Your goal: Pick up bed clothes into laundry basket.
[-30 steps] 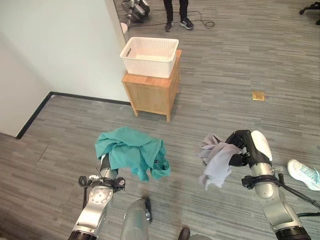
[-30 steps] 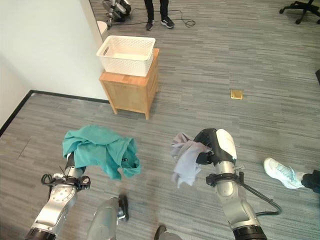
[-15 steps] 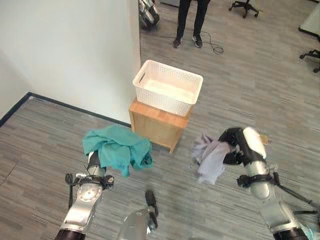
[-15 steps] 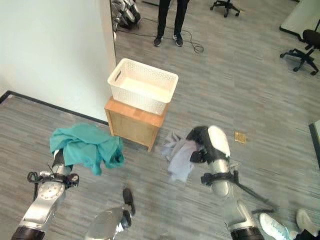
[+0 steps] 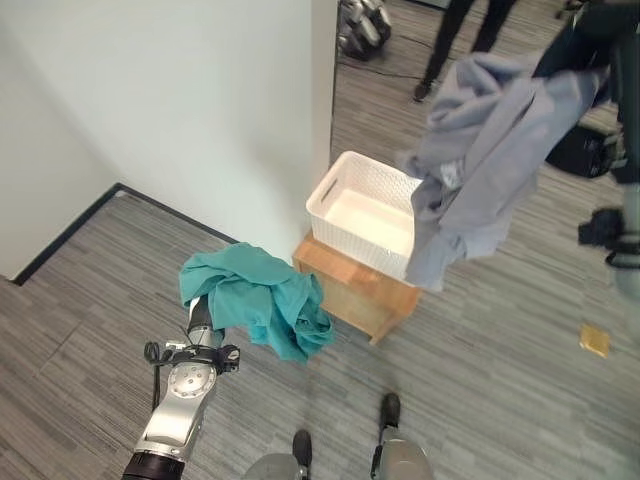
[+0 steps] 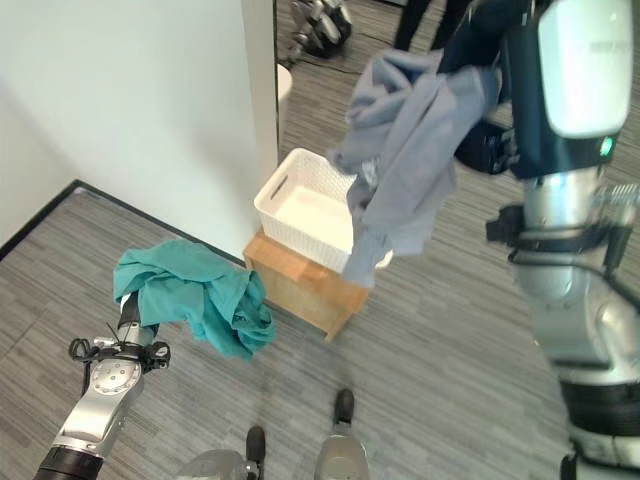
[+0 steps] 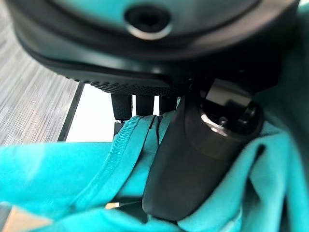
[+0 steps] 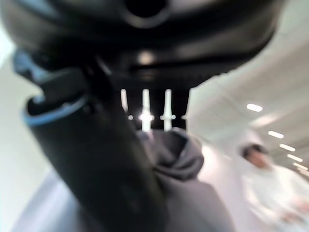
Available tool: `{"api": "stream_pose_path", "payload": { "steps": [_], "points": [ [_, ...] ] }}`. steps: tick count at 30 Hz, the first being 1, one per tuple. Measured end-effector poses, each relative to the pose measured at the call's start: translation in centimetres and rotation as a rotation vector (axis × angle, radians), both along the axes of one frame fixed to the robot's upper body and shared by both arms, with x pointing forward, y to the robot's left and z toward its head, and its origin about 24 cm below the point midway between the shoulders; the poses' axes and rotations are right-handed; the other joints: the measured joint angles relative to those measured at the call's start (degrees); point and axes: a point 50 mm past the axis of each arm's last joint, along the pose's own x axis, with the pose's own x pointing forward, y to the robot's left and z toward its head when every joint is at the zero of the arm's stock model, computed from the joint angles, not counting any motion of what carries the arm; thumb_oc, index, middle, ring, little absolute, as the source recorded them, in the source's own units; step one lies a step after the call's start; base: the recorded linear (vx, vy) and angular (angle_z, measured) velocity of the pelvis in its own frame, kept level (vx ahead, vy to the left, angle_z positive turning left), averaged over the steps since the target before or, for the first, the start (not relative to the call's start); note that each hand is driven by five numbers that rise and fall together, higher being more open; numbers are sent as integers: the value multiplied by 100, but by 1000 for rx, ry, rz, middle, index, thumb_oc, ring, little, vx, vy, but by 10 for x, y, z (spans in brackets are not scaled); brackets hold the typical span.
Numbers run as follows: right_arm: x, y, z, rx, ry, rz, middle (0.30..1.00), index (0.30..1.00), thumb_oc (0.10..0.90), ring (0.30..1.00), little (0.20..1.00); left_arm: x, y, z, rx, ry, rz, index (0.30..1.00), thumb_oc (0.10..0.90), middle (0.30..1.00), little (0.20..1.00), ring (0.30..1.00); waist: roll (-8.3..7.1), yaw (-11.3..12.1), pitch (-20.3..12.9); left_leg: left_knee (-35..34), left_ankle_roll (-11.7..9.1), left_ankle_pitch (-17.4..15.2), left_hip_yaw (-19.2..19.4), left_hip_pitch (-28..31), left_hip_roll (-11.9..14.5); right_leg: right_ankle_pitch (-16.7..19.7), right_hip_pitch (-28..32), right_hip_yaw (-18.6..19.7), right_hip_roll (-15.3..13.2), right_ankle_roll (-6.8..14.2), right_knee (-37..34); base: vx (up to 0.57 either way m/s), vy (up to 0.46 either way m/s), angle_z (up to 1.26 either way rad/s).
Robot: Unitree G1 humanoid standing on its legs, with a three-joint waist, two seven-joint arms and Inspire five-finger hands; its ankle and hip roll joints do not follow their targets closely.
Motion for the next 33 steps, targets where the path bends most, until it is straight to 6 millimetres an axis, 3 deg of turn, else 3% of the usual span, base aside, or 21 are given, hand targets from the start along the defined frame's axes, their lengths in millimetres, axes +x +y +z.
{"api": "stream_pose_path", "payload": {
  "steps": [1, 2, 3, 4, 5, 6, 7, 8, 9, 10, 11, 12, 13, 14, 15, 17, 19, 23, 33],
  "points": [
    [9, -5, -4, 36, 21, -24, 300, 300, 400, 300, 300, -4, 1, -3, -6, 14, 3, 300, 400, 300, 300, 300, -142, 54, 5, 1124, -236, -13, 257, -495, 101, -32, 180, -7, -29, -60, 2, 45, -375, 24],
    [15, -9, -12, 67, 53, -39, 300, 300, 400, 300, 300, -6, 0, -7, -20, 29, 5, 300, 400, 300, 300, 300, -173, 59, -8, 1545, -337, 95, 361, -585, 184, -74, 262, -108, 26, -162, 59, 12, -372, 24],
    [18, -14, -19, 101, 78, -58, 300, 300, 400, 300, 300, -8, -2, -9, -31, 35, 4, 300, 400, 300, 300, 300, -175, 82, -9, 2080, -318, -8, 463, -771, 350, -40, 391, -236, 107, -210, 26, -18, -262, 26],
    [21, -18, -29, 150, 106, -76, 300, 300, 400, 300, 300, -12, -1, -8, -38, 28, 2, 300, 400, 300, 300, 300, -181, 67, -54, 1981, -217, -135, 633, -937, 630, -261, 521, -276, 210, -459, 39, -2, -251, 16],
    [22, -20, -29, 156, 106, -82, 300, 300, 400, 300, 300, -11, -2, -7, -50, 18, 2, 300, 400, 300, 300, 300, -89, 66, -42, 2033, -332, 211, 636, -937, 779, -390, 491, -339, 374, -468, 144, 14, -252, -11],
    [25, -16, -35, 172, 126, -69, 300, 300, 400, 300, 300, -11, 0, -8, -57, 20, 13, 300, 400, 300, 300, 300, -101, 133, -26, 2520, -421, 221, 599, -1125, 860, -413, 521, -383, 473, -501, 129, 64, -201, -30],
    [25, -16, -35, 172, 126, -69, 300, 300, 400, 300, 300, -11, 0, -8, -57, 20, 13, 300, 400, 300, 300, 300, -101, 133, -26, 2520, -421, 221, 599, -1125, 860, -413, 521, -383, 473, -501, 129, 65, -147, -32],
    [32, -7, -50, 175, 186, -39, 300, 300, 400, 300, 300, -13, 3, -12, -54, 41, 24, 300, 400, 300, 300, 300, -195, 105, 27, 3610, -538, 640, 476, -1537, 951, -416, 737, -505, 412, -509, 100, 80, -88, -25],
    [37, -1, -62, 164, 241, -23, 300, 300, 400, 300, 300, -14, 0, -13, -51, 47, 10, 300, 400, 300, 300, 300, -322, 112, 92, 3916, -476, 338, 384, -1749, 992, -477, 998, -398, 350, -587, 26, 75, -55, -31],
    [38, 2, -65, 158, 260, -16, 300, 300, 400, 300, 300, -13, -2, -12, -52, 43, -1, 300, 400, 300, 300, 300, -322, 110, 92, 3652, -431, 107, 349, -1791, 985, -517, 1023, -340, 326, -634, 26, 109, -34, -47],
    [39, 5, -67, 154, 283, -3, 300, 300, 400, 300, 300, -12, -6, -9, -55, 27, -22, 300, 400, 300, 300, 300, -358, 140, 112, 2654, -380, 49, 320, -1802, 929, -588, 1003, -134, 253, -639, 27, 104, -22, -36],
    [40, 5, -68, 155, 294, -1, 300, 300, 400, 300, 300, -9, -9, -7, -56, 17, -33, 300, 400, 300, 300, 300, -367, 137, 117, 2092, -363, 73, 268, -1799, 857, -655, 990, -59, 190, -566, 27, 137, 14, -36],
    [41, 4, -68, 151, 305, -3, 300, 300, 400, 300, 300, -7, -12, -5, -58, 9, -44, 300, 400, 300, 300, 300, -344, 111, 113, 1555, -333, 260, 244, -1750, 795, -721, 987, -33, 172, -471, 29, 184, 18, -42],
    [44, 2, -72, 134, 346, -16, 300, 300, 400, 300, 300, -6, -21, -6, -76, 4, -73, 300, 400, 300, 300, 300, -102, 101, 83, 289, -98, 968, 94, -1569, 797, -1028, 1060, 17, 231, -28, 26, 237, 57, -55],
    [44, 1, -73, 122, 359, -24, 300, 300, 400, 300, 300, -7, -26, -7, -88, 8, -83, 300, 400, 300, 300, 300, 116, 109, 90, 187, -167, 1120, 51, -1459, 853, -1188, 1135, 67, 354, 176, 24, 250, 48, -52],
    [50, 6, -94, 127, 445, -17, 300, 300, 400, 300, 300, -5, -23, -11, -70, 29, -82, 300, 400, 300, 300, 300, -148, 28, 145, -70, -232, 1167, 150, -1246, 579, -1197, 1190, -65, 17, 273, -26, 155, 38, -21],
    [53, 3, -103, 117, 505, -35, 300, 300, 400, 300, 300, -3, -19, -8, -52, 21, -87, 300, 400, 300, 300, 300, -225, 70, 141, -181, -169, 1169, 185, -1217, 386, -1197, 1184, -114, -176, 275, -23, 160, 59, 4],
    [55, 5, -108, 142, 518, -32, 300, 300, 400, 300, 300, -5, -4, -3, -18, 10, -45, 300, 400, 300, 300, 300, -209, 226, 132, -410, -48, 1242, 180, -1056, 310, -1292, 1284, -135, -225, 422, -21, 128, 63, 10],
    [57, 1, -123, 175, 558, -67, 300, 300, 400, 300, 300, -13, -15, -14, -55, 50, -81, 300, 400, 300, 300, 300, -183, 262, 91, -409, -128, 1286, 55, -1172, 424, -1295, 1238, -259, -47, 416, 19, 45, 31, 5]
  ]
}}
